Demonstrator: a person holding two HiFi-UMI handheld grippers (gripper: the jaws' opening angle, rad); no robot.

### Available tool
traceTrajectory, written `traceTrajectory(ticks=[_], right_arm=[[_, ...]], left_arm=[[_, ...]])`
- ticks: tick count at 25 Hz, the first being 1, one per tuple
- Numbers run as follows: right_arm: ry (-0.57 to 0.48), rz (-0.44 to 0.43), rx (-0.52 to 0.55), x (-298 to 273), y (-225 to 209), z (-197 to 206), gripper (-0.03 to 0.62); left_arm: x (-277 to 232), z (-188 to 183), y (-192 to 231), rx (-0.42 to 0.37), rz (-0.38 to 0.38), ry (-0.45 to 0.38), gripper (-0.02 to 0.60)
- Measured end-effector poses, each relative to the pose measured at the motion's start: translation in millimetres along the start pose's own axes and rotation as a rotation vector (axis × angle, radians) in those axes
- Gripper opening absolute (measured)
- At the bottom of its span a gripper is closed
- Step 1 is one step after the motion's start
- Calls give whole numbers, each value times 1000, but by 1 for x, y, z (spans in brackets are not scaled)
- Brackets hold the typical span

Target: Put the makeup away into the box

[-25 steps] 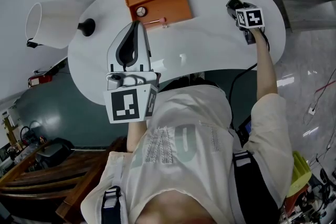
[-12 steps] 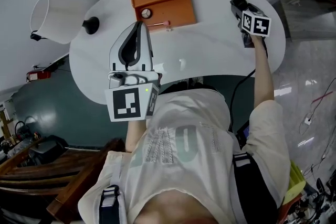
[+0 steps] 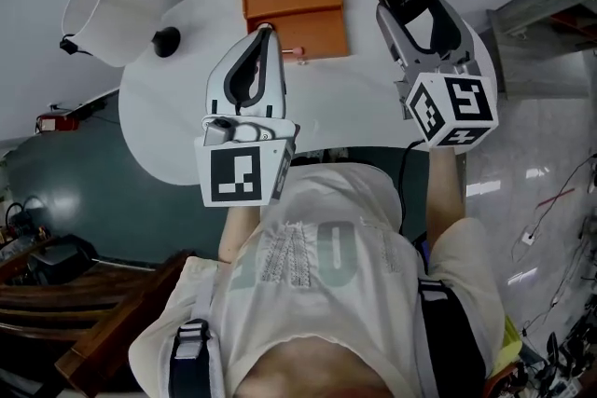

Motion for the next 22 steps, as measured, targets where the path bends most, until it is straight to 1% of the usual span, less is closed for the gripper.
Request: traceTrajectory(ticks=[3, 6, 9, 12, 14, 17, 20, 22], right_arm=[[-51, -97, 44, 9, 54, -12, 344], [-67, -199, 51, 15, 97, -16, 343], [-78, -275, 51, 21, 128, -21, 344], [-81, -328, 38, 22, 146, -24, 342], [-82, -342, 35, 22, 150, -25, 342], [-68, -341, 37, 18, 149, -23, 342], [-15, -312, 43, 3, 140, -9, 342], [39, -273, 32, -14, 129, 8, 342]], left_arm=[[1, -3, 3, 7, -21, -16, 8], [2, -5, 7, 13, -45, -24, 8], [5, -6, 13, 19, -64, -26, 7], [9, -5, 20, 24, -85, -29, 7], [11, -4, 23, 24, -95, -27, 7], [13, -2, 25, 25, -104, -24, 7], [15, 0, 29, 24, -111, -22, 7], [16, 1, 32, 25, -116, -22, 7]])
Point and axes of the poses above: the fingertips, and each gripper's own axes: x backward along the fingers, y to its left, z out of its underside, the point moved 3 cm from there along x, backward along the fingers, and after that the axes turned 11 degrees about -x, right-handed, at the moved point
